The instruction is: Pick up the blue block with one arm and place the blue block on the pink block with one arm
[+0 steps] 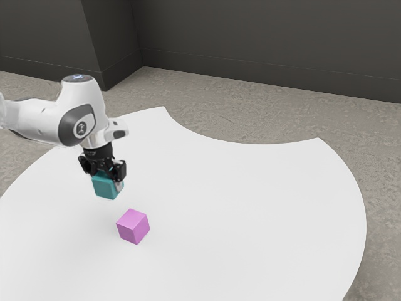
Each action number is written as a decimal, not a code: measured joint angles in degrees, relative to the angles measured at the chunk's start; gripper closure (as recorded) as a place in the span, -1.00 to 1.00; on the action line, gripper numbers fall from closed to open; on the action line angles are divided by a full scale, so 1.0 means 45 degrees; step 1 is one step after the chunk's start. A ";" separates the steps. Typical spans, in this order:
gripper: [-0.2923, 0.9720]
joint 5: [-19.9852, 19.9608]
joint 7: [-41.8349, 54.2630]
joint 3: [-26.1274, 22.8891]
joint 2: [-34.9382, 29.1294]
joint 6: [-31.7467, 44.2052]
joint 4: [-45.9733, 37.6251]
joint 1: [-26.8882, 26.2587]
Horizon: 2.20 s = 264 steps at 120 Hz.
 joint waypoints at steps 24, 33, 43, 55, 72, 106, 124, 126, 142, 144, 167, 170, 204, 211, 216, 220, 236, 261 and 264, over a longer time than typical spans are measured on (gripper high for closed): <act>0.02 -0.0027 0.0021 0.0047 0.0128 0.0042 0.0478 -0.3986; 0.02 -0.0020 0.0020 0.0062 0.0086 0.0047 0.0466 -0.3621; 0.02 -0.0014 0.0016 0.0069 0.0063 0.0051 0.0441 -0.3160; 0.02 -0.0013 -0.0005 0.0076 -0.0233 0.0053 0.0103 -0.3063; 0.03 -0.0008 -0.0060 0.0094 -0.0450 0.0063 -0.0580 -0.3179; 0.04 0.0016 -0.0203 0.0334 -0.0148 0.0114 -0.0984 -0.3245; 0.03 0.0027 -0.0248 0.0566 -0.0165 0.0121 -0.0795 -0.3115; 0.03 0.0029 -0.0251 0.0584 -0.0184 0.0121 -0.0794 -0.3098; 0.03 0.0024 -0.0269 0.0630 -0.0216 0.0119 -0.0802 -0.3013; 0.03 0.0023 -0.0271 0.0631 -0.0216 0.0118 -0.0802 -0.3017; 0.03 0.0021 -0.0302 0.0646 -0.0589 0.0109 -0.1096 -0.3159; 0.03 0.0022 -0.0306 0.0659 -0.0664 0.0108 -0.1179 -0.3183; 0.06 0.0063 -0.0292 0.1066 -0.1140 0.0699 -0.1944 -0.3616; 0.06 0.0073 -0.0229 0.1107 -0.1150 0.0847 -0.1970 -0.3569; 0.07 0.0078 -0.0178 0.1176 -0.1153 0.0931 -0.1977 -0.3549; 0.07 0.0087 -0.0136 0.1257 -0.1154 0.0986 -0.1979 -0.3541; 0.07 0.0099 0.0003 0.1354 -0.1155 0.1183 -0.2072 -0.3190; 0.06 0.0089 0.0161 0.1363 -0.1241 0.1370 -0.2168 -0.2699; 0.06 0.0088 0.0177 0.1362 -0.1245 0.1385 -0.2172 -0.2693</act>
